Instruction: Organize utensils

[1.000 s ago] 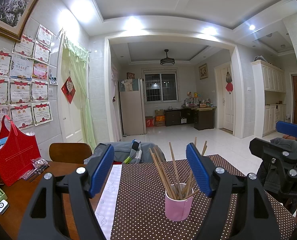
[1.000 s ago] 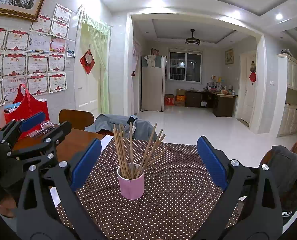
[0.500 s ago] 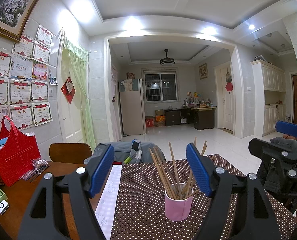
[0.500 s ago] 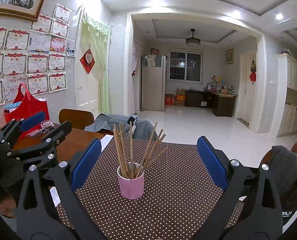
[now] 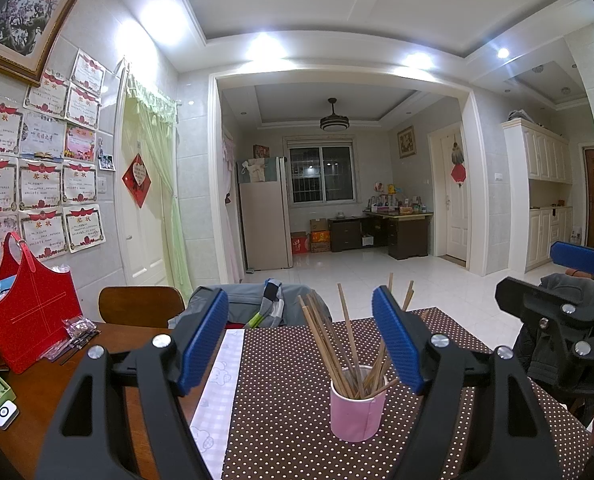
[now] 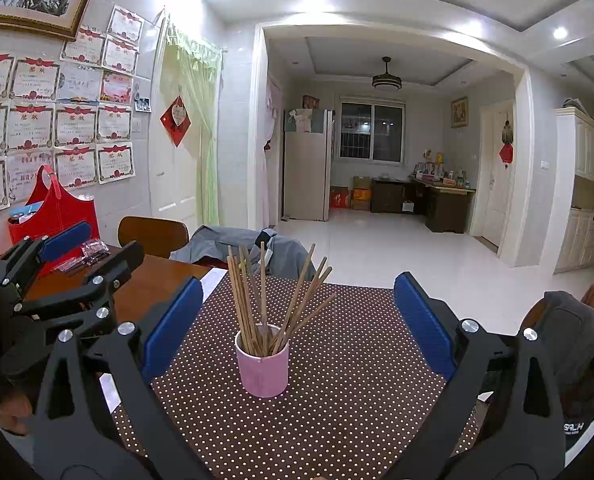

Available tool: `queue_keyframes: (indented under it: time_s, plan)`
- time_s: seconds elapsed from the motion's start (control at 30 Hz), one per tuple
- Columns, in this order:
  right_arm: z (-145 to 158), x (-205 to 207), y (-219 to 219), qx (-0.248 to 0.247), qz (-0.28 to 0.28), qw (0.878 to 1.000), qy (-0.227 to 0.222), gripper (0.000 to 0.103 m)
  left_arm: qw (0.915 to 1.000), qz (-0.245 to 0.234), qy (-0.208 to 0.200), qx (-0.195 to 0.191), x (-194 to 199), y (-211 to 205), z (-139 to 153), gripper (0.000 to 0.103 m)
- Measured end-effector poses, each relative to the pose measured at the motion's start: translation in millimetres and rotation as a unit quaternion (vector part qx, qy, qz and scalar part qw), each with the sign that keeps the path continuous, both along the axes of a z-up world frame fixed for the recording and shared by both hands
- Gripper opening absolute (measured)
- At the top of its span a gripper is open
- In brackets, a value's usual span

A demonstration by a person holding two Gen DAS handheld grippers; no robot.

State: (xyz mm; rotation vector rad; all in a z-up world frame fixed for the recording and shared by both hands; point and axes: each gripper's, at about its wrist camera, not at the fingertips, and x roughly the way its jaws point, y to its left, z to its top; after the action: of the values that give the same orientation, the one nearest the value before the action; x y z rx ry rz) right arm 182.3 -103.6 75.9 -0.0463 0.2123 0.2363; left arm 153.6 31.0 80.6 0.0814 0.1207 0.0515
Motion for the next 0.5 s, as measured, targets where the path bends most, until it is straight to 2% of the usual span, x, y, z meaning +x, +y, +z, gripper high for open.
queue_keyframes:
  time_s: [0.5]
  plan:
    - [-0.8,0.1,-0.1,-0.001,-0.001,1.000,0.001,0.094,1.0000,0.000,0.000,0.000,0.0,-0.4,0.1,0.073]
